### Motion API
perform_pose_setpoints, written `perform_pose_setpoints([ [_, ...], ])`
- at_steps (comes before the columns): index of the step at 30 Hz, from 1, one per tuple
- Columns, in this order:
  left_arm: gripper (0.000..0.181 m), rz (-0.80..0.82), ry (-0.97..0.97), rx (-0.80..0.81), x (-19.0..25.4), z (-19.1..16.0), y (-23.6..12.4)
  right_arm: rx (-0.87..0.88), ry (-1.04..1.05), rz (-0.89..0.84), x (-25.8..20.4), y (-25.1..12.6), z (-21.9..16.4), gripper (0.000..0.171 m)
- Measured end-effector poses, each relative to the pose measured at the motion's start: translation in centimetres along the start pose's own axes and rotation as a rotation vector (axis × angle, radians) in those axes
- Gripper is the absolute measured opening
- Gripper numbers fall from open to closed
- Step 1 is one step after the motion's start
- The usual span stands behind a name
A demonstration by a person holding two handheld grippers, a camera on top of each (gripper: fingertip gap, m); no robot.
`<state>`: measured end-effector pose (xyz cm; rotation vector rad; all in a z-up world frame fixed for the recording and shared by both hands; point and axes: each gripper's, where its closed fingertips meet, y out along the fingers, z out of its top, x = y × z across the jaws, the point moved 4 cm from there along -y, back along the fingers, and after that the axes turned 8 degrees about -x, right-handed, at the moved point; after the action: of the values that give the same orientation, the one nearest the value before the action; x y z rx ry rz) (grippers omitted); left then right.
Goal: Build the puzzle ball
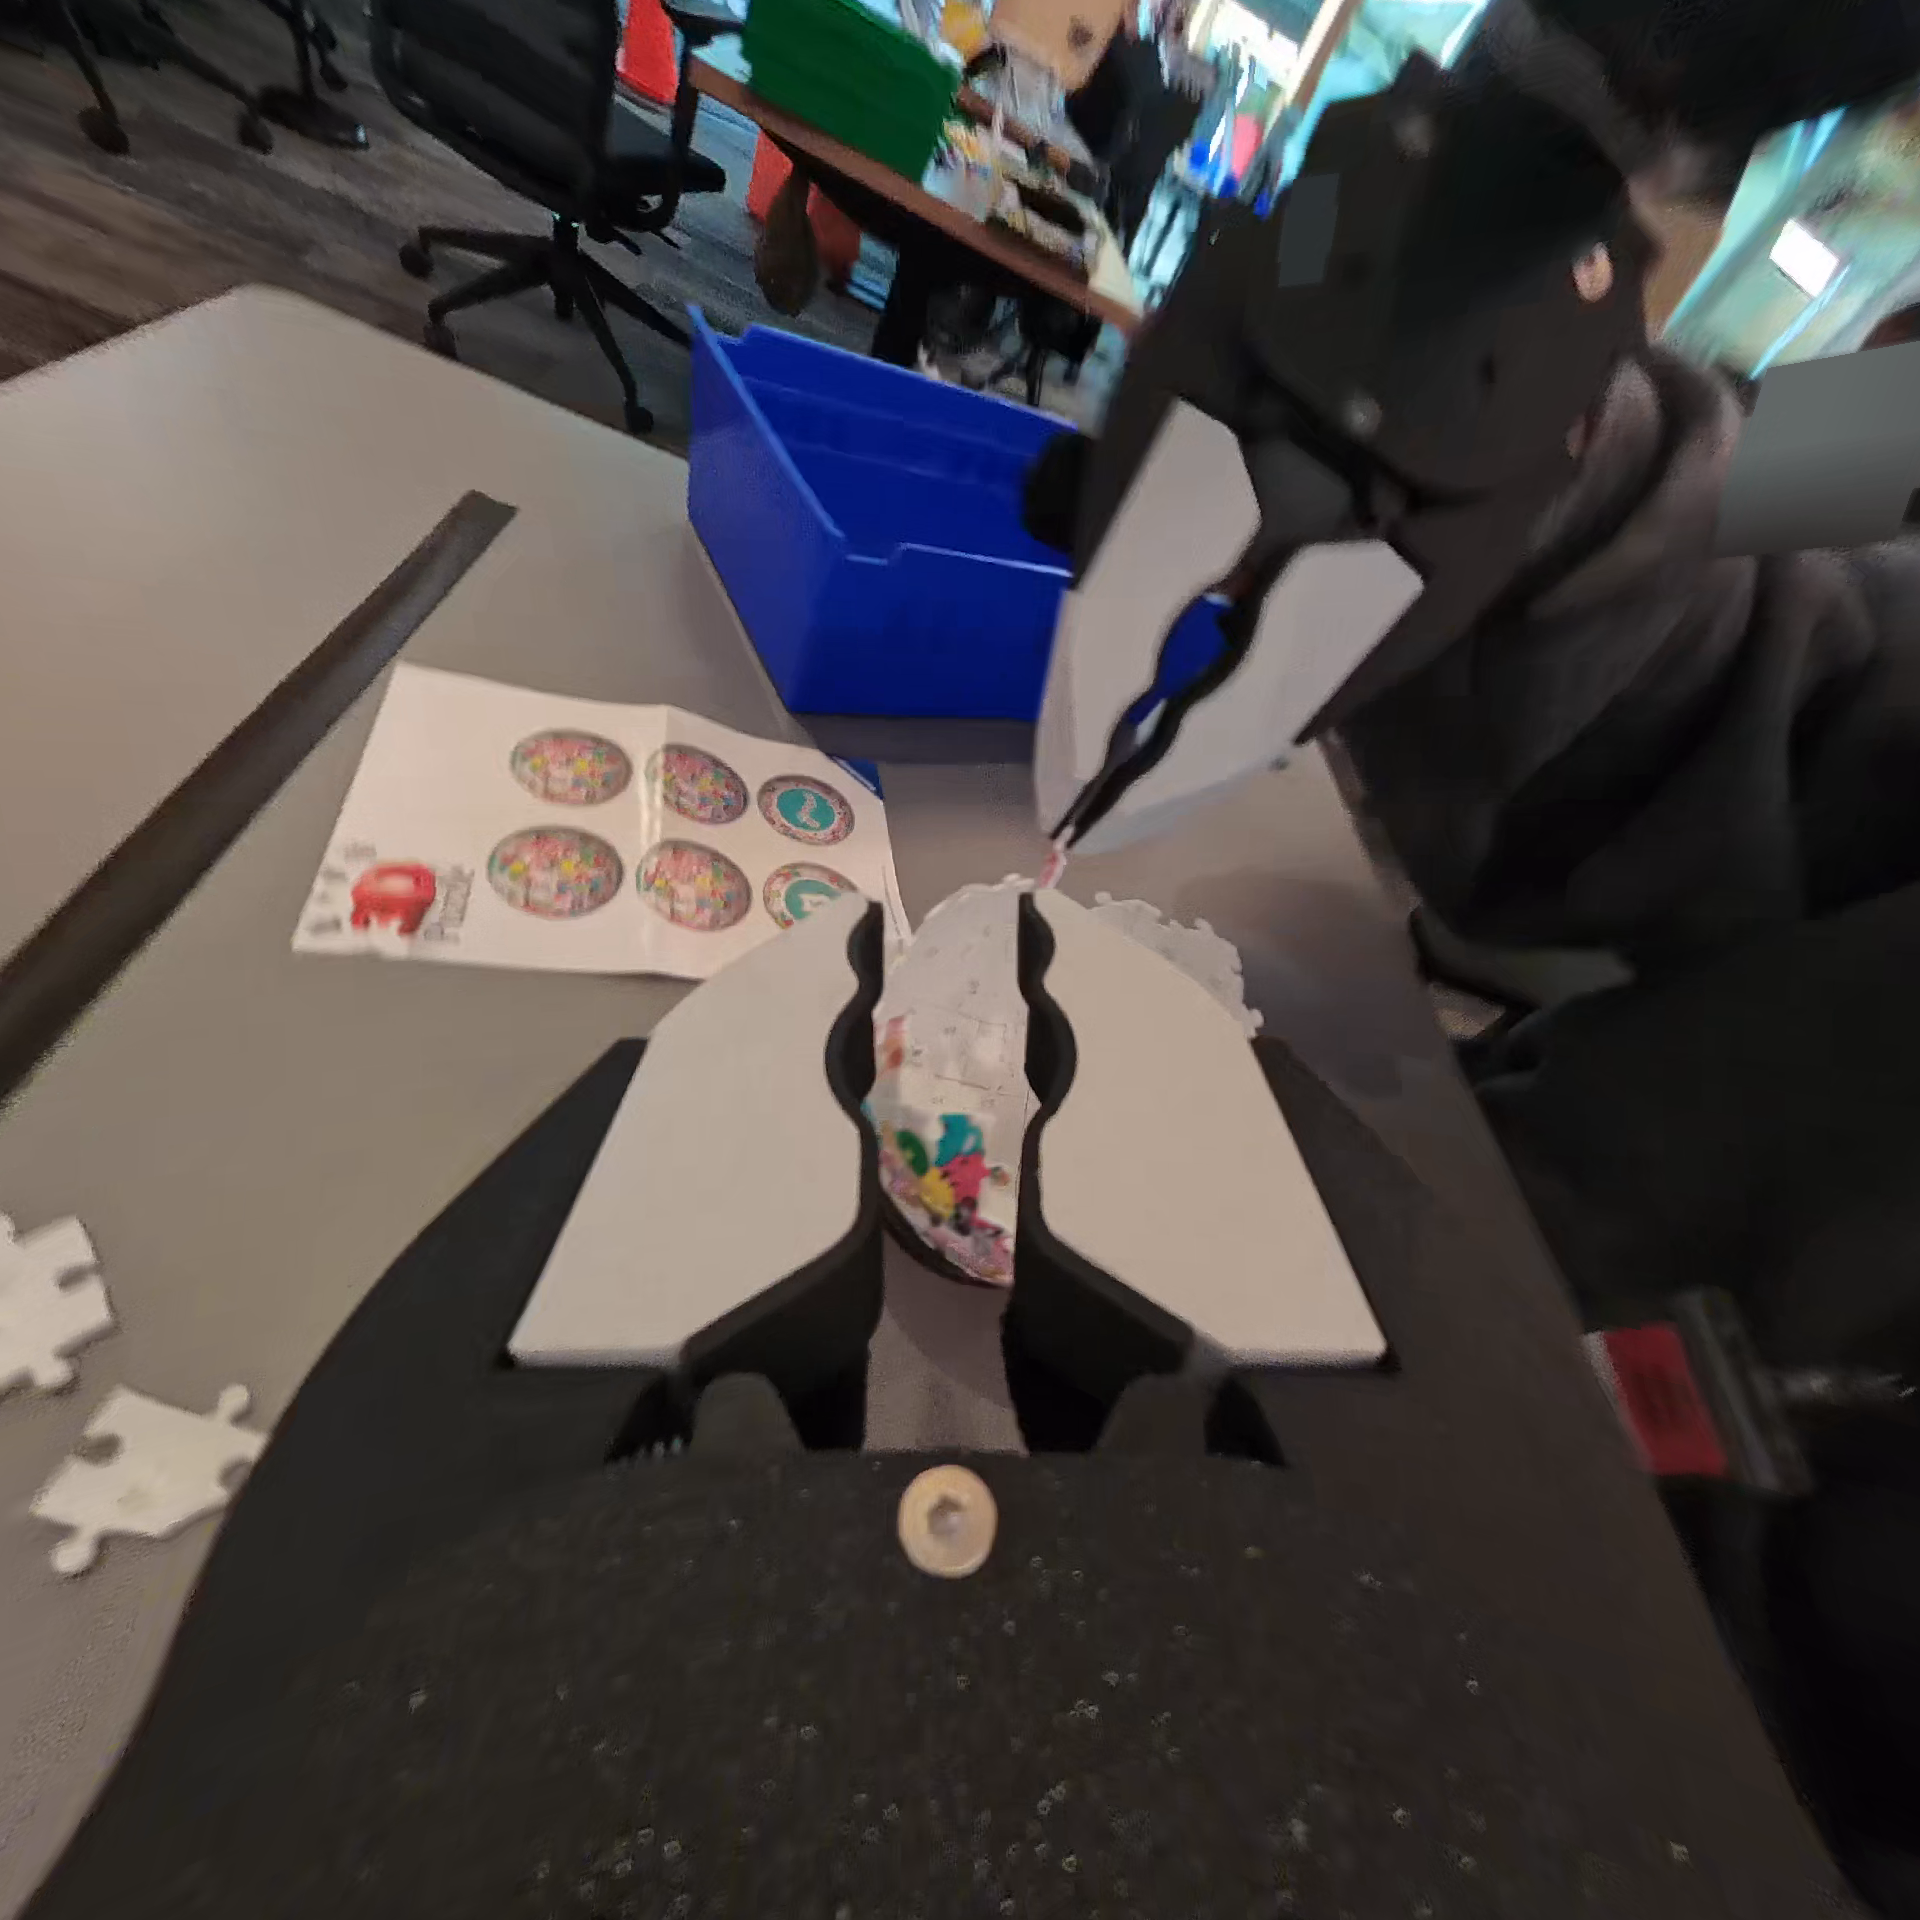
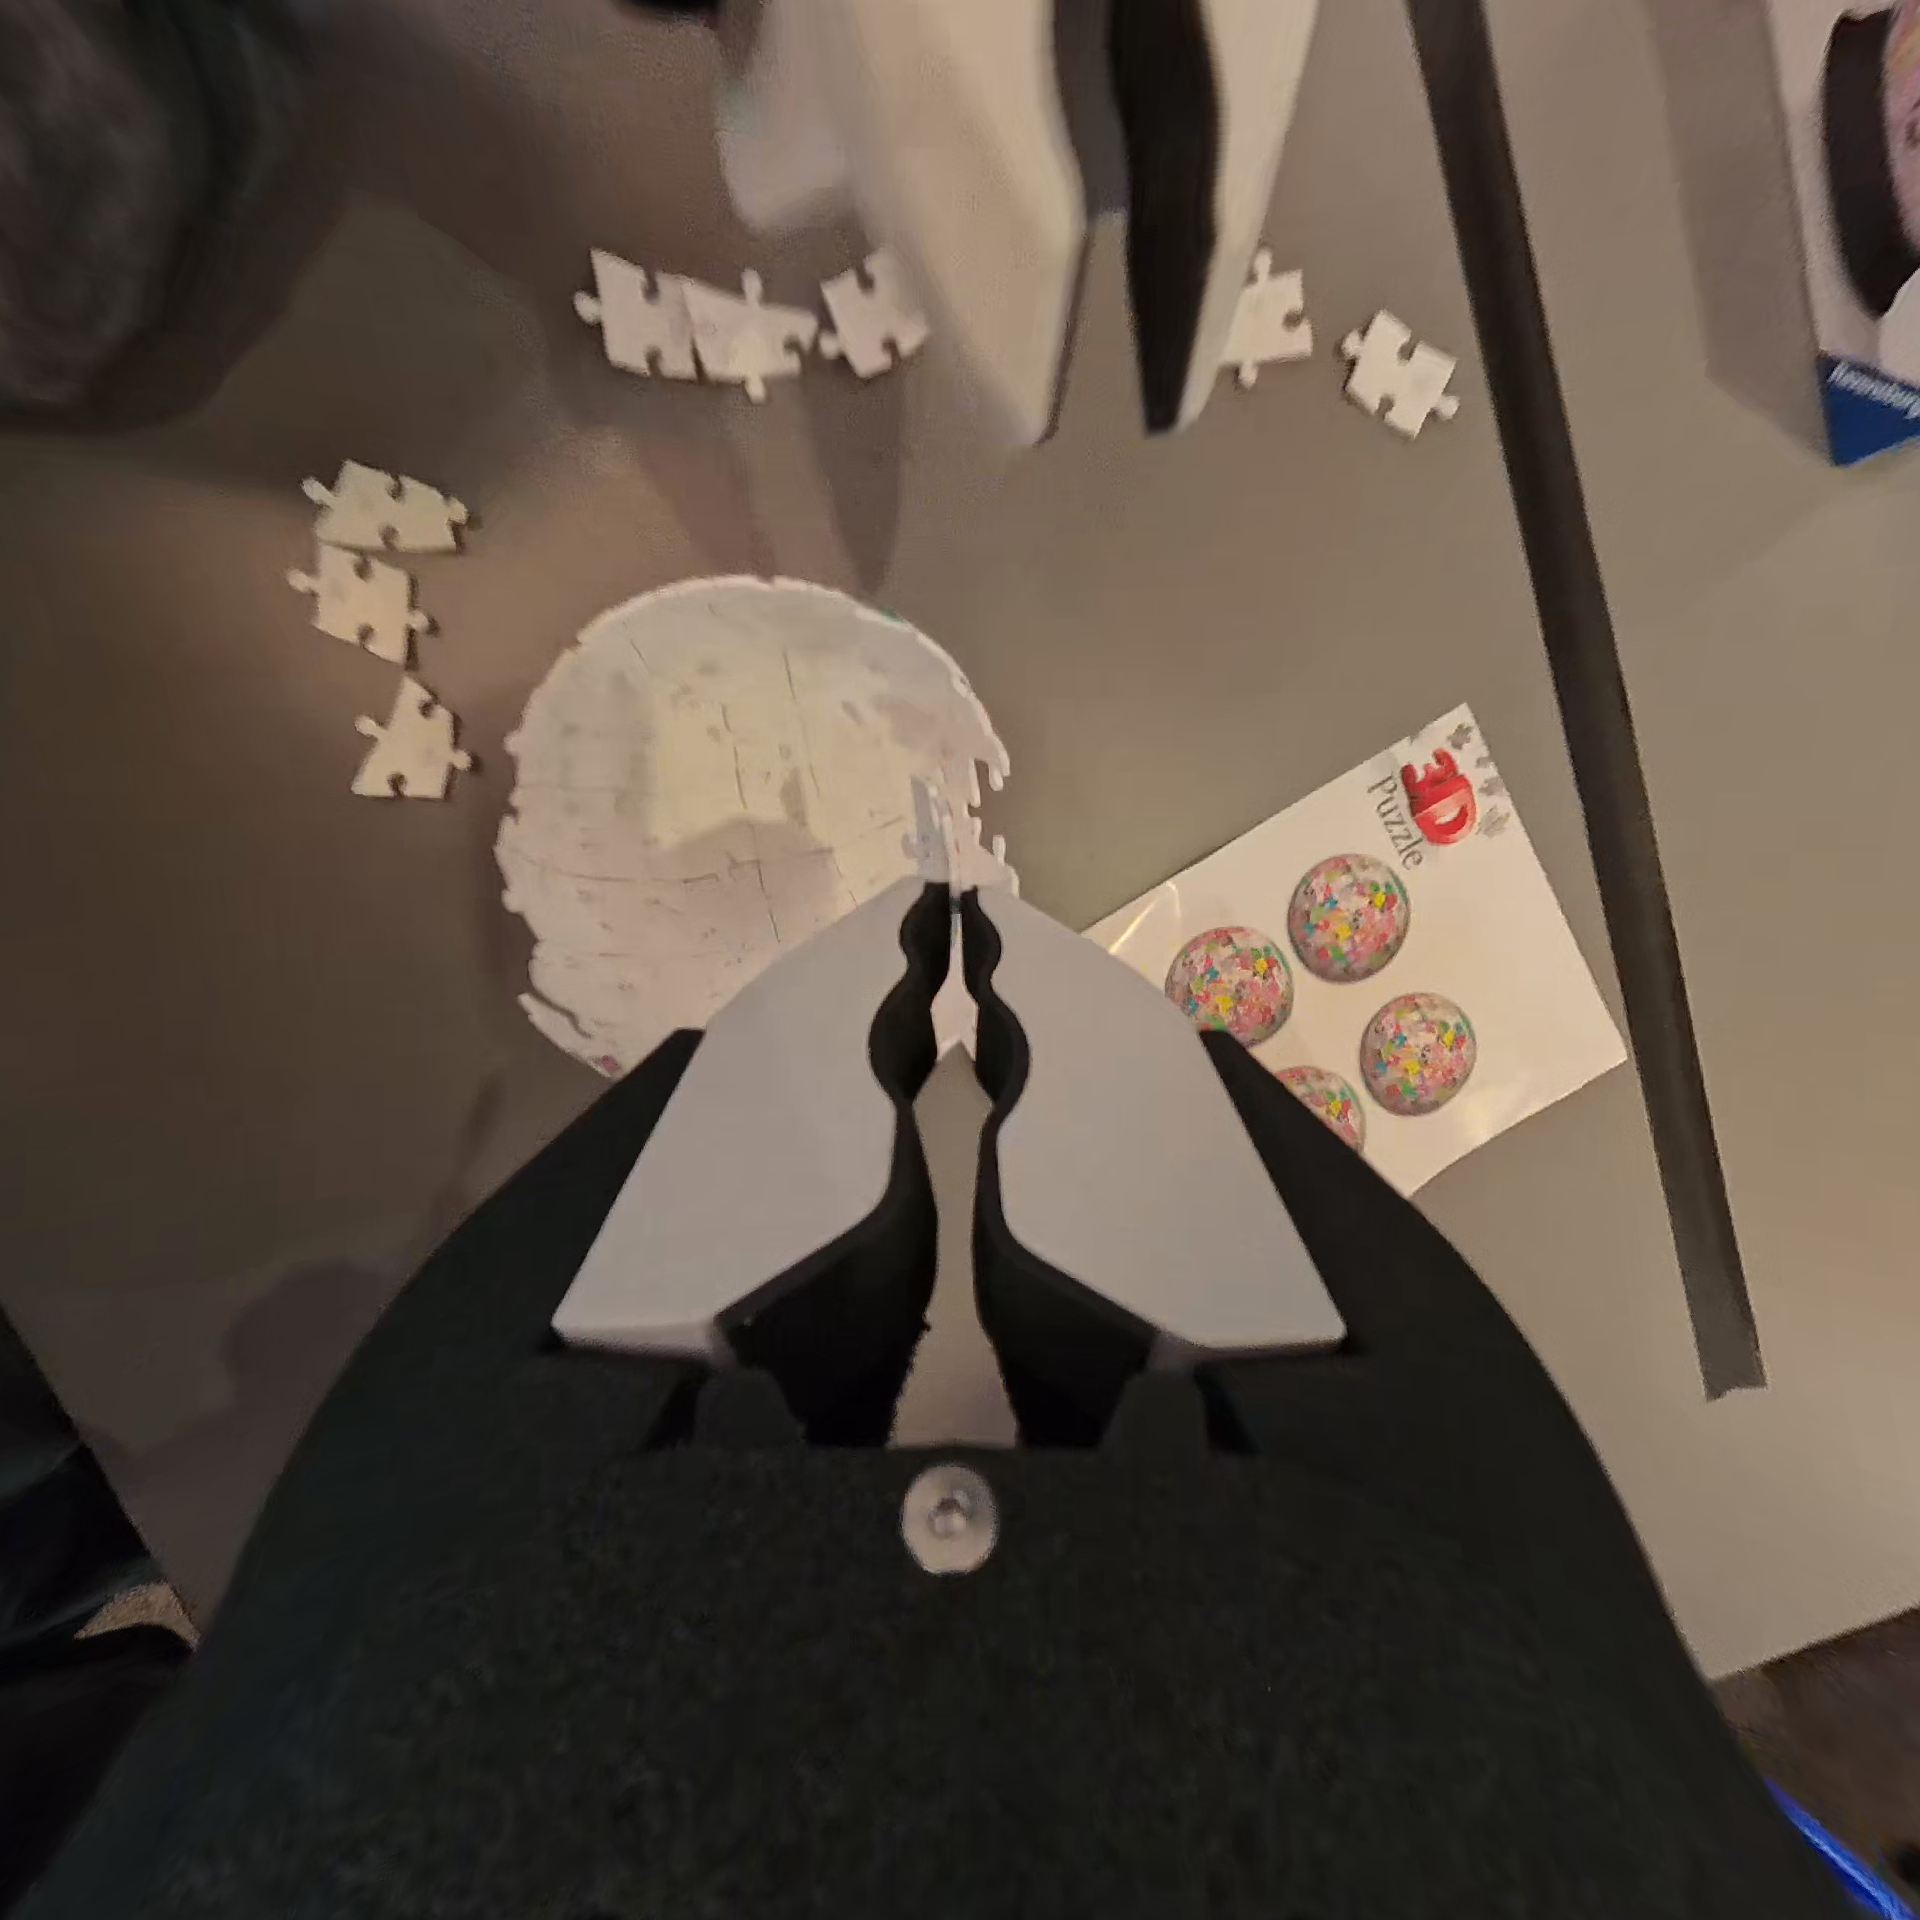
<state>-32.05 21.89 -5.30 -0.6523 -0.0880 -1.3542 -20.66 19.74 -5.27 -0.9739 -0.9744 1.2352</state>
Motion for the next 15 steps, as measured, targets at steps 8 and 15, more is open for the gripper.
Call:
perform_pose_setpoints([
  [8, 0.0, -0.022, -0.185, -0.121, -6.3, -5.2, 5.3, -0.164, -0.057, -0.162, -0.2, 5.3, -0.4, 0.002],
  [15, 0.0, -0.11, -0.072, -0.291, -5.4, -6.3, 8.8, -0.157, 0.016, -0.16, 0.3, 5.8, 0.2, 0.002],
])
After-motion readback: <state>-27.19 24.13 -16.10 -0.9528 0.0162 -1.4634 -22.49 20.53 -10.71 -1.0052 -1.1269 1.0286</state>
